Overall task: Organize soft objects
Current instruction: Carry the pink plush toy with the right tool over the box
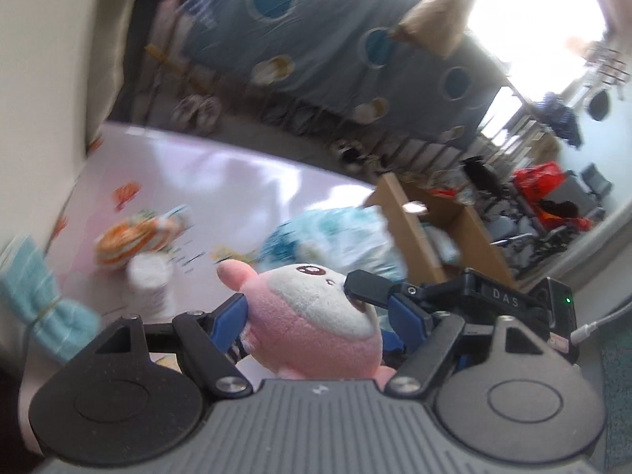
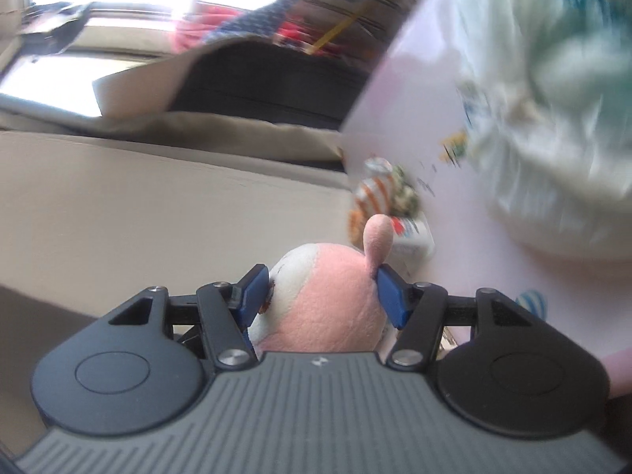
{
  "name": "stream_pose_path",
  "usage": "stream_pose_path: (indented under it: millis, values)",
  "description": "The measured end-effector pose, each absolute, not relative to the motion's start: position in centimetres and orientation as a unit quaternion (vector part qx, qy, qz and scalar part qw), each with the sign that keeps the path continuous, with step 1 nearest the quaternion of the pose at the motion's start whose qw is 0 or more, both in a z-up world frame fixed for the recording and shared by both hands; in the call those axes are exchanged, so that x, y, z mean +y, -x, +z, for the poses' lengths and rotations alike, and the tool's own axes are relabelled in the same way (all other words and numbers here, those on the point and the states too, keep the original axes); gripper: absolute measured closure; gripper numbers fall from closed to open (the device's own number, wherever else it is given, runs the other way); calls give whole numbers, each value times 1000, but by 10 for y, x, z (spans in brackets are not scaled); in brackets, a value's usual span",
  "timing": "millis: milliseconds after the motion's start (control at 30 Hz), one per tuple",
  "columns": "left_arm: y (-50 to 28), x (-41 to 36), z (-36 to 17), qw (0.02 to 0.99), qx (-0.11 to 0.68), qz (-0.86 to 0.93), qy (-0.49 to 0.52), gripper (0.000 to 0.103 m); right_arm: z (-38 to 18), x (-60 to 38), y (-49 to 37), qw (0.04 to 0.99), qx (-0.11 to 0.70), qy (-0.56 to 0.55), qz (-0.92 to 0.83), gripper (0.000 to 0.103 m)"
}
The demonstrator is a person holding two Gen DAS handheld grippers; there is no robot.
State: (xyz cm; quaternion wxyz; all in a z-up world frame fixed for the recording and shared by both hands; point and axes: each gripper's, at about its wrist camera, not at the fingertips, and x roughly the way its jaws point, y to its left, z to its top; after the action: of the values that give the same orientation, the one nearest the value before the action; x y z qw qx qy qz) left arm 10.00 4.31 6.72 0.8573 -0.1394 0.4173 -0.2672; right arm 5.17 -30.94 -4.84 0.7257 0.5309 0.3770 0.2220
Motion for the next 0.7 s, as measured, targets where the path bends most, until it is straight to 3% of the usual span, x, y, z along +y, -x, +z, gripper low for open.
stream_pose_path:
  millis: [200,400,700]
  values:
    - [-94,-35,100,847,389,-340,124,24,7,-397,-32,774,332,-495,215,46]
    - [-102,-133,95,822,397,-394,107,24,37,-502,-16,819,313,-450,170,46]
    - [-114,-190,46,815,431,-380,74,24,16,-633,-34,853,370,-354,99,47]
